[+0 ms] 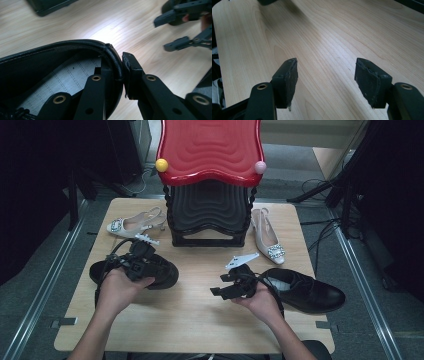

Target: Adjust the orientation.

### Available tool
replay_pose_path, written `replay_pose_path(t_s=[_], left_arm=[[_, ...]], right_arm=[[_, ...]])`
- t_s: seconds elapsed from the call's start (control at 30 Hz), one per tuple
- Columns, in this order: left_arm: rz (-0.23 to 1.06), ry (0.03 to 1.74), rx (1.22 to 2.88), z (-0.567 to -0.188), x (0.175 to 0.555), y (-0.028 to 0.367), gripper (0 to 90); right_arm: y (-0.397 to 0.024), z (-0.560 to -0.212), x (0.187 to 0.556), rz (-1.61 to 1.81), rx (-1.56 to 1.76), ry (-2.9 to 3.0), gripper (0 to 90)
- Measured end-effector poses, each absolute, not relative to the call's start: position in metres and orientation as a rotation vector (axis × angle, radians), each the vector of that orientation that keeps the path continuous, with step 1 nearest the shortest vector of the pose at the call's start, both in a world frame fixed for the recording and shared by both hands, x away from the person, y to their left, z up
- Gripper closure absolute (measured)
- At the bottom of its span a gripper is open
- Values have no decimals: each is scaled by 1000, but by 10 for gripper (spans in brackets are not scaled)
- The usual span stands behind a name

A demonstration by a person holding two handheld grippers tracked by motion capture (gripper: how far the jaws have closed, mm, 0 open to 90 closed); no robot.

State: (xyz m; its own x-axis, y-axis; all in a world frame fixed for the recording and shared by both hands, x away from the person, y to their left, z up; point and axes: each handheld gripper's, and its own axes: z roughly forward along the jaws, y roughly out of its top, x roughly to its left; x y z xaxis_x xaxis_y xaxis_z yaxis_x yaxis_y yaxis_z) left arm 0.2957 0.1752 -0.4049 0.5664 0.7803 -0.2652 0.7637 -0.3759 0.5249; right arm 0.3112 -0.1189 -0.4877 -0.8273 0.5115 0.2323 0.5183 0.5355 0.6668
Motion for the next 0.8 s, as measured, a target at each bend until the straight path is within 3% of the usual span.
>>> replay_pose_path(t_s=[0.33,0.8], left_arm=[[-69,1125,2214,-420,305,125,800],[-113,1002,2264,-445,313,74,797]], right_arm=[[-131,-485,310,-1217,-973,-2729,363],[-152,-487,298,-1228,-1080,-2712,368]])
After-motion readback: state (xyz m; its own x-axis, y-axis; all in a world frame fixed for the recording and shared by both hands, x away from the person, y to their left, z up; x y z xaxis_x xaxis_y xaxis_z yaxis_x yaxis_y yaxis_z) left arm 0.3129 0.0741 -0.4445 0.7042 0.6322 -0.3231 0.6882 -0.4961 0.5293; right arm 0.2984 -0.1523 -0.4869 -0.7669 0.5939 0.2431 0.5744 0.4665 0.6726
